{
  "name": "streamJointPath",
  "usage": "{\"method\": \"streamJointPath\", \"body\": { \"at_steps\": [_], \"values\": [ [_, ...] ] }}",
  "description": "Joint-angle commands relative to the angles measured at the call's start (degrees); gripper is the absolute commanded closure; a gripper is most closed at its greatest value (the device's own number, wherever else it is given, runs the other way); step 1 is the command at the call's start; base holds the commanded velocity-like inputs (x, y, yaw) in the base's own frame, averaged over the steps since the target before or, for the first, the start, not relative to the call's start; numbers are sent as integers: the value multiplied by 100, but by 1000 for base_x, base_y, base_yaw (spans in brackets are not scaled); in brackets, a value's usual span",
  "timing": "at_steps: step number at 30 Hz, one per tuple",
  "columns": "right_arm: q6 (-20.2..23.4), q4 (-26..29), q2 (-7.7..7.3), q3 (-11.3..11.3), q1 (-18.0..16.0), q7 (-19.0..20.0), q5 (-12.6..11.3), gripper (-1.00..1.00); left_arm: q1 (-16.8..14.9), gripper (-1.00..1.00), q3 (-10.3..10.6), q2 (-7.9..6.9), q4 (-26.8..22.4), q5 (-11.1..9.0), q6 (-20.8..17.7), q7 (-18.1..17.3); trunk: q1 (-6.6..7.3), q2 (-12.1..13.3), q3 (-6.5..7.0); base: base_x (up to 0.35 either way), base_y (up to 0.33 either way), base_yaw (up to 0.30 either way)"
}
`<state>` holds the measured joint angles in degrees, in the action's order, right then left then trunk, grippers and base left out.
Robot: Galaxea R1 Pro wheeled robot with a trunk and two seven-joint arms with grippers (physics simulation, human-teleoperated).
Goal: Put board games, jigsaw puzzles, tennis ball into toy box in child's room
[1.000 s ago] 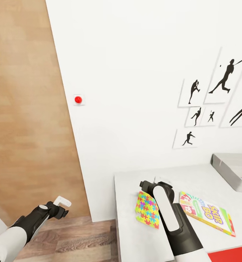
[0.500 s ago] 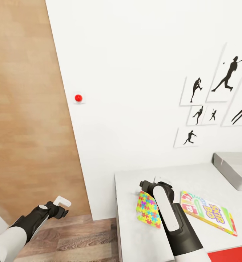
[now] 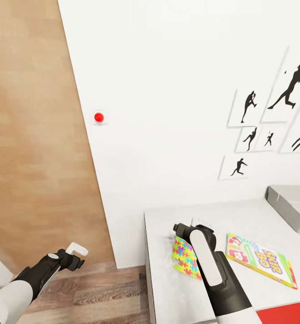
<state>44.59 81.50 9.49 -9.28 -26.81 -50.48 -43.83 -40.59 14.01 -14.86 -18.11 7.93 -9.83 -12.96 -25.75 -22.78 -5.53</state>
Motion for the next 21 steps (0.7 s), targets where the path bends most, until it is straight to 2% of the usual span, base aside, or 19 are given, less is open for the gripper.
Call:
{"method": "streamJointPath", "body": {
  "at_steps": [1, 6, 13, 21],
  "values": [
    [14, 6, 0, -4, -8, -59, -54, -100, -2, -100, -15, 0, -16, 60, -29, -31, -4, -14, -23, 0, 1, 0],
    [14, -7, -6, 8, -4, -59, -62, -100, -2, -100, -14, -1, -17, 60, -28, -31, -4, -14, -70, 0, 0, -14],
    [14, -20, -7, 13, 0, -59, -63, -100, -2, -100, -12, 6, -13, 60, -2, -31, -4, -14, -128, 0, 0, -124],
    [14, -29, -8, 6, 0, -59, -40, -100, -2, -100, -11, 15, -10, 66, 31, -31, -4, -14, -145, 0, 0, -43]
  ]
}}
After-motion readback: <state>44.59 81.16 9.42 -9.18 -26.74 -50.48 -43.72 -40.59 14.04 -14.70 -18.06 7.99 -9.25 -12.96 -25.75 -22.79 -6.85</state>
